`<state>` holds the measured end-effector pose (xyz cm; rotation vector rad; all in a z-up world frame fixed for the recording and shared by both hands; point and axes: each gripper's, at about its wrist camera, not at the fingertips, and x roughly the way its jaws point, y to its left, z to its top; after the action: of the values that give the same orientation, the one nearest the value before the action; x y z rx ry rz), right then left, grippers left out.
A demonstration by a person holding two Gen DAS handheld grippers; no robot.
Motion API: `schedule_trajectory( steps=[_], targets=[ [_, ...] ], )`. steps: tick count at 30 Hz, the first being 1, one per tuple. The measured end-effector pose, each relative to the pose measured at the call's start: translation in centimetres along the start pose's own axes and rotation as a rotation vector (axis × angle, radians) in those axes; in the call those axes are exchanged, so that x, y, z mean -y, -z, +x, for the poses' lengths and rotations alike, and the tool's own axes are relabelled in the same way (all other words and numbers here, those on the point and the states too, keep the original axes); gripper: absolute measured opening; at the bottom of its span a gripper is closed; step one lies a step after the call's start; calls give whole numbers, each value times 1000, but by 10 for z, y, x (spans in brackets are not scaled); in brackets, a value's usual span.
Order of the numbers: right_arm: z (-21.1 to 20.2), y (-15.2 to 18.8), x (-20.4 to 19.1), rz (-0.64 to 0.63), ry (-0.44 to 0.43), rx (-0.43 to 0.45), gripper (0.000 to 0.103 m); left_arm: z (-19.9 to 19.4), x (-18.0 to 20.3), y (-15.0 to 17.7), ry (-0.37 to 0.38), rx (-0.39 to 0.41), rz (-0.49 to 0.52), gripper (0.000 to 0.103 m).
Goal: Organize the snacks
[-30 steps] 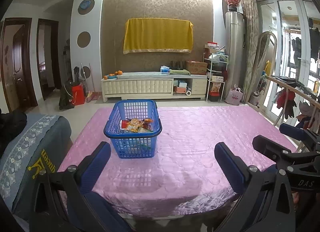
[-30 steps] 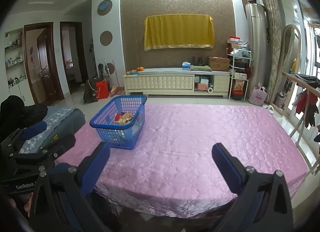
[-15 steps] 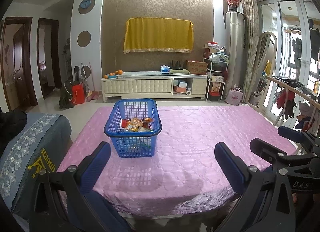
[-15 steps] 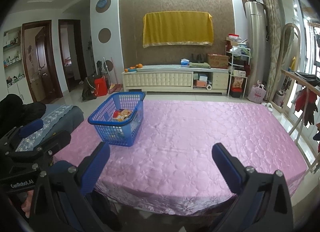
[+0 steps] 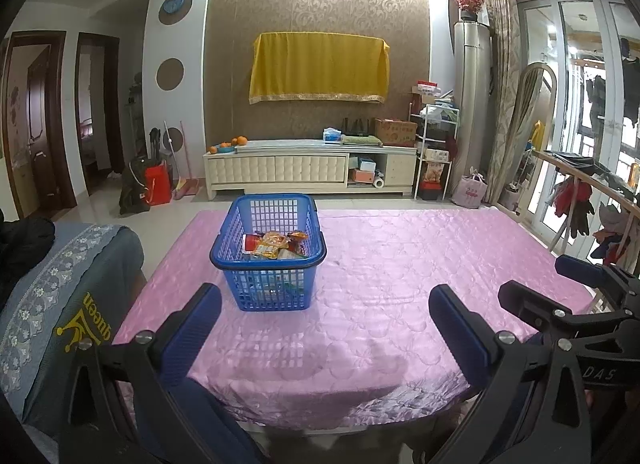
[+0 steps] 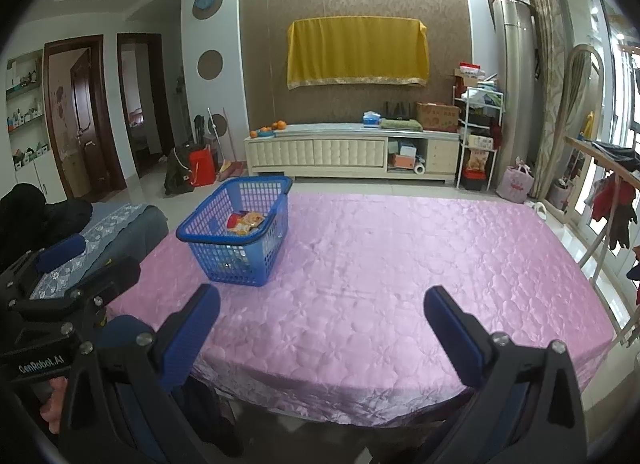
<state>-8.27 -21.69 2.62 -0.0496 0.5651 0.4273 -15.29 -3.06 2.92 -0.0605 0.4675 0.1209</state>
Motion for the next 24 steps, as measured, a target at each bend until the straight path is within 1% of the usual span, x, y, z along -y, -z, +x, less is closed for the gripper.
schedule_trajectory(
  steps=[5,8,20,24],
  targets=[
    [0,0,0,1,-1,-1,103,0,0,0,1,0,-1,103],
    [0,0,0,1,-2,-1,103,-1,-2,-1,27,-3,-16,103],
    [0,1,1,-6,1,-3,103,-3,1,-1,9,5,2,103],
    [-1,0,1,-6,0,-2,103,-3,1,0,15,4,1,103]
  ],
)
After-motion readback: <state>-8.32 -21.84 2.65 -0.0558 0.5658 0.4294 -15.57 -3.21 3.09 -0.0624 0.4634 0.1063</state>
